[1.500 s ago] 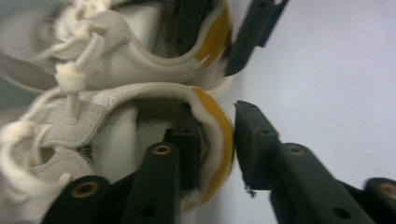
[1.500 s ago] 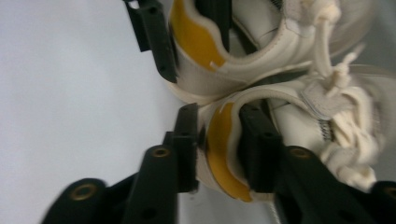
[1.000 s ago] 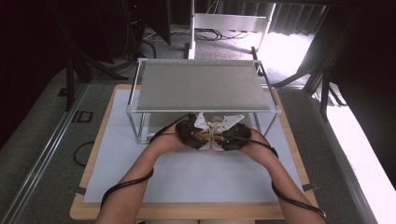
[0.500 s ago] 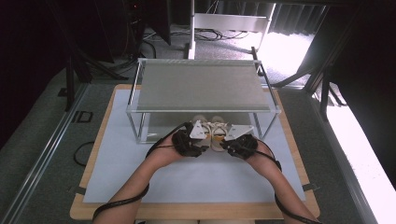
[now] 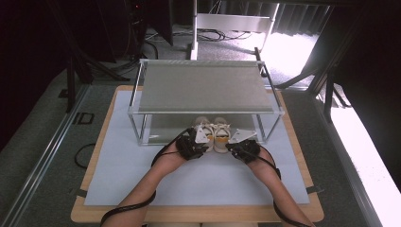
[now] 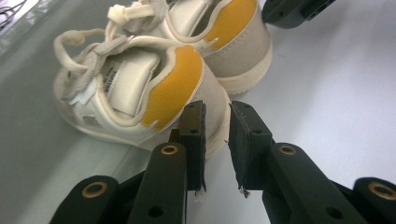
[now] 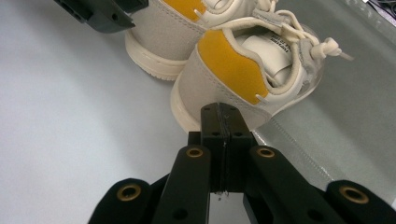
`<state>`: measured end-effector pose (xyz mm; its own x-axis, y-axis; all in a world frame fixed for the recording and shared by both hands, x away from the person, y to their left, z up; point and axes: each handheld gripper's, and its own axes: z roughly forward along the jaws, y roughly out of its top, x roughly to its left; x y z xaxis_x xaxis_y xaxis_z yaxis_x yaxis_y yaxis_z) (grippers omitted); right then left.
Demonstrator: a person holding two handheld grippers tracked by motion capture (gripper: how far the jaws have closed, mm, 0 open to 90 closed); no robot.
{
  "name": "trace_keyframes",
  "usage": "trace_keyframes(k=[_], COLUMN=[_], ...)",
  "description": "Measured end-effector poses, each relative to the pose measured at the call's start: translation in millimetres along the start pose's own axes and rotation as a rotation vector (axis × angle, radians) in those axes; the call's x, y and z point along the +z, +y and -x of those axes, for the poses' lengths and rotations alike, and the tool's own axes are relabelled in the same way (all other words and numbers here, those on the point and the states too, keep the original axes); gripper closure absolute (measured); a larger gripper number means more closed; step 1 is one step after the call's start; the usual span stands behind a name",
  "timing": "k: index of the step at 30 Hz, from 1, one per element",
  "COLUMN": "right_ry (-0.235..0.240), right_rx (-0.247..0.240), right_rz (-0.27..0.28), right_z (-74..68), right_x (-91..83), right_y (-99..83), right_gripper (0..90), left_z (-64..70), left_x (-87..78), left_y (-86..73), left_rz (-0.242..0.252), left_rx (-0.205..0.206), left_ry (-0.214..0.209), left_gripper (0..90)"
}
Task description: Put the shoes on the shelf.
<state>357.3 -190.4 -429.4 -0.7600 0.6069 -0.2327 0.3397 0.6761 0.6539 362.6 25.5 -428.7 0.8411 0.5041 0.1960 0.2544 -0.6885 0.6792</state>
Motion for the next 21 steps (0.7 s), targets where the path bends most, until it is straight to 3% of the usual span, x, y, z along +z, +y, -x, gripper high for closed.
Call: trace_keyframes(k=[8, 21], right_ry=[-0.023, -0.043], right_rx=[0.018, 0.054], right_rz=[0.003, 0.006], right_z=[3.0, 12.8], right_x=[6.7, 23.4], right_y=[3.8, 12.5], right_gripper=[89.5, 89.5], left_z=[-5.0, -22.3], left_x=[1.5, 13.0], left_y=[1.4, 0.8], left_rz=[-0.016, 0.004], left_rx=[0.030, 0.006], left_ry=[0.026, 0.029], left_gripper=[77.4, 77.5])
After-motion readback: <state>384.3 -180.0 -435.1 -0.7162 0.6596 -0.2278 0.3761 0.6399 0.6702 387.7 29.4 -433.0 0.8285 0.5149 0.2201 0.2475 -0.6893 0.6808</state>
